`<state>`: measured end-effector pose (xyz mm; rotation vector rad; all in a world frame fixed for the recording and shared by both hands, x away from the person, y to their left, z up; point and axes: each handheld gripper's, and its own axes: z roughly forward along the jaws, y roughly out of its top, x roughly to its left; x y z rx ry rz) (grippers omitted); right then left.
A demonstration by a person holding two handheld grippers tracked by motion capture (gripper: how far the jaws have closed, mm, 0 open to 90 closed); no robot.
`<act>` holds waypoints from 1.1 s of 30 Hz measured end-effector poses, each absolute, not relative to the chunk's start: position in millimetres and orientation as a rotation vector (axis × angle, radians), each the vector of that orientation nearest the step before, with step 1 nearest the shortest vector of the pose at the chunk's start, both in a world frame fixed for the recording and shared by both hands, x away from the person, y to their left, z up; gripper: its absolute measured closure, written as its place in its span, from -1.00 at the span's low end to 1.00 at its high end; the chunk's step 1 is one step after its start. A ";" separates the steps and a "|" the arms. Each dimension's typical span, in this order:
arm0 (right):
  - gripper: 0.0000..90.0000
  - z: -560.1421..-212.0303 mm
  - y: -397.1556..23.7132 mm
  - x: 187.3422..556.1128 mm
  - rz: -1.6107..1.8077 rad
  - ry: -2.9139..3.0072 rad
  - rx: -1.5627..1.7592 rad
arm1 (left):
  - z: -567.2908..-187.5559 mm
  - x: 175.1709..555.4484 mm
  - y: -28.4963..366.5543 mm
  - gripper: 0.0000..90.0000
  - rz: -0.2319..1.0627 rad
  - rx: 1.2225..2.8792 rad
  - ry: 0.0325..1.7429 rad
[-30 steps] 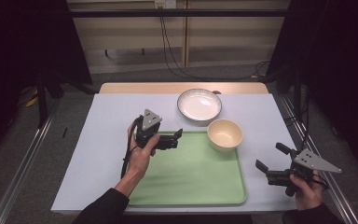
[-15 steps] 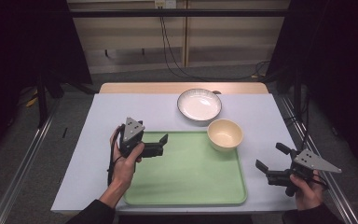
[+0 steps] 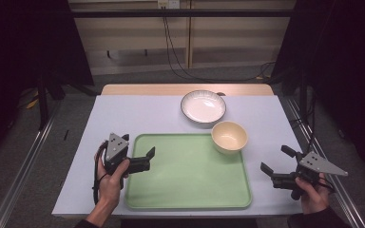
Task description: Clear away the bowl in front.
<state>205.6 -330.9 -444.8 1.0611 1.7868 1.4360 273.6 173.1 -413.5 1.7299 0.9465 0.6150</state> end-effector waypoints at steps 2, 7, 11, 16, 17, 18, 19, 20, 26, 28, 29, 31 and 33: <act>-1.00 -444.6 -331.0 205.3 1.437 1.787 1.063 | -414.4 266.3 179.5 -0.97 0.635 1.718 0.958; -1.00 -444.9 -330.9 205.4 1.434 1.787 1.063 | -415.0 259.8 190.4 -0.97 0.635 1.719 0.964; -1.00 -444.9 -331.3 205.3 1.433 1.785 1.066 | -418.1 251.0 201.7 -0.96 0.661 1.701 1.002; -1.00 -444.9 -331.3 205.4 1.442 1.782 1.069 | -420.6 243.1 208.1 -0.95 0.655 1.684 1.019; -1.00 -445.0 -331.6 205.4 1.438 1.787 1.066 | -421.4 238.9 210.7 -0.95 0.663 1.665 1.035; -1.00 -445.0 -331.6 205.4 1.434 1.785 1.067 | -422.2 236.8 211.4 -0.95 0.669 1.669 1.036; -1.00 -445.0 -331.6 205.2 1.435 1.787 1.067 | -423.1 235.0 211.7 -0.95 0.671 1.672 1.034; -1.00 -445.0 -331.6 205.2 1.434 1.787 1.066 | -423.1 235.0 211.7 -0.95 0.671 1.672 1.034; -1.00 -445.5 -331.8 205.0 1.432 1.791 1.071 | -427.5 223.0 223.1 -0.95 0.695 1.669 1.054; -1.00 -445.5 -331.4 205.1 1.429 1.790 1.073 | -431.3 216.0 224.7 -0.95 0.726 1.681 1.059; -1.00 -445.6 -331.3 205.1 1.427 1.789 1.076 | -430.6 214.5 225.8 -0.95 0.717 1.680 1.048; -1.00 -446.1 -331.1 205.5 1.419 1.793 1.077 | -429.3 212.7 228.6 -0.96 0.722 1.667 1.040; -1.00 -446.1 -331.3 205.8 1.423 1.795 1.084 | -429.1 214.2 232.6 -0.97 0.710 1.639 1.061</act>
